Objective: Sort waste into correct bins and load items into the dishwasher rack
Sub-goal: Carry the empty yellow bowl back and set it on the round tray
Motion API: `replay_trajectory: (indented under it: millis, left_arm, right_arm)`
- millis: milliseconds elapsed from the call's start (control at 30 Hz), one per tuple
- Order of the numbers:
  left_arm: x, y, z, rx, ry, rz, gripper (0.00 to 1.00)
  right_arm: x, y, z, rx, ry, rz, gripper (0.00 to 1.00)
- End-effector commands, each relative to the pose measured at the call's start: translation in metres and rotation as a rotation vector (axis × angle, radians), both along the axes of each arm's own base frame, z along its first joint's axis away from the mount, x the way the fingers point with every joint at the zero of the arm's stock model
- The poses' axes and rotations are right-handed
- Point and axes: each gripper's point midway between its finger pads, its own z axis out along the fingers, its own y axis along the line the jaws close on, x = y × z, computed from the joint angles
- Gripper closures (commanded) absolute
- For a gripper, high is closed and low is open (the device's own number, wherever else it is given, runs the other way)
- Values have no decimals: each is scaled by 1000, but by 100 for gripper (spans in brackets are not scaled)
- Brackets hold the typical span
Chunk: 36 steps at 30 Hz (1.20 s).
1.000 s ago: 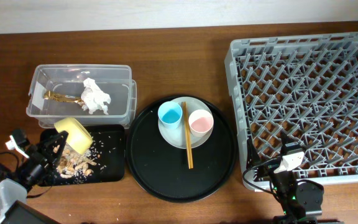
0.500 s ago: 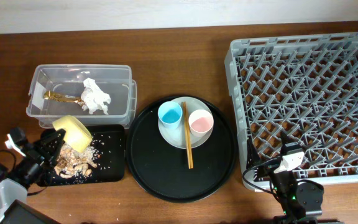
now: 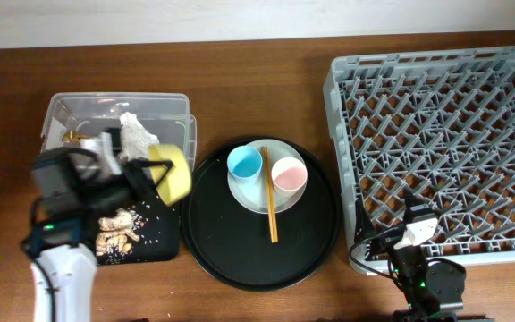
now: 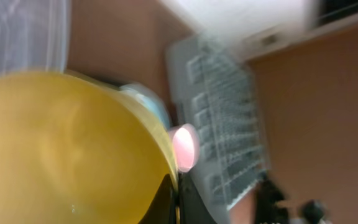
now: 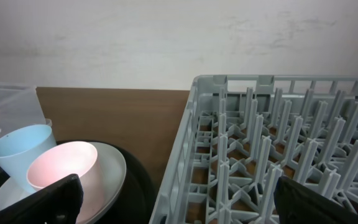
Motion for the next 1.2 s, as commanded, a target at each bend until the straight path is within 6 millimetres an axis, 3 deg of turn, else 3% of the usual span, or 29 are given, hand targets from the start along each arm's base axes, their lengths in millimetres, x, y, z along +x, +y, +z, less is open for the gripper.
replay_trajectory:
  millis: [0,100,200,433,533,600,667,767,900,967,1033,1167]
  left_arm:
    - [-10,-17,-52,347,159,69,100]
    - [-33,-52,-79,530,201,-46,100]
    - [-48,-64,-99,655,245,-82,100]
    - [-68,-110,-143,704,332,-236,100]
    - [-74,-124,-149,716,320,-285,99]
    - [-75,-132,-147,711,295,-301,84]
    - [-74,-132,-146,709,292,-302,63]
    - [-68,-136,-133,712,274,-305,58]
    - [-54,-145,-89,740,190,-362,52]
    - [-42,-138,-65,791,156,-318,42]
    - [-27,-129,-43,847,107,-249,41]
    - [-2,-114,-30,839,74,-150,38]
  right_arm:
    - [0,-3,-3,10,7,-16,1]
    - [0,-3,-3,10,7,-16,1]
    - [0,-3,-3,10,7,-16,1]
    - [0,-3,-3,10,7,-16,1]
    - [0,-3,-3,10,7,-16,1]
    - [0,-3,-3,10,7,-16,1]
    - [0,-3,-3,10,7,-16,1]
    - [0,-3,-3,10,7,-16,1]
    - [0,-3,-3,10,7,-16,1]
    - [0,-3,-3,10,7,-16,1]
    - [0,-3,-3,10,7,-16,1]
    - [0,-3,-3,10,7,-16,1]
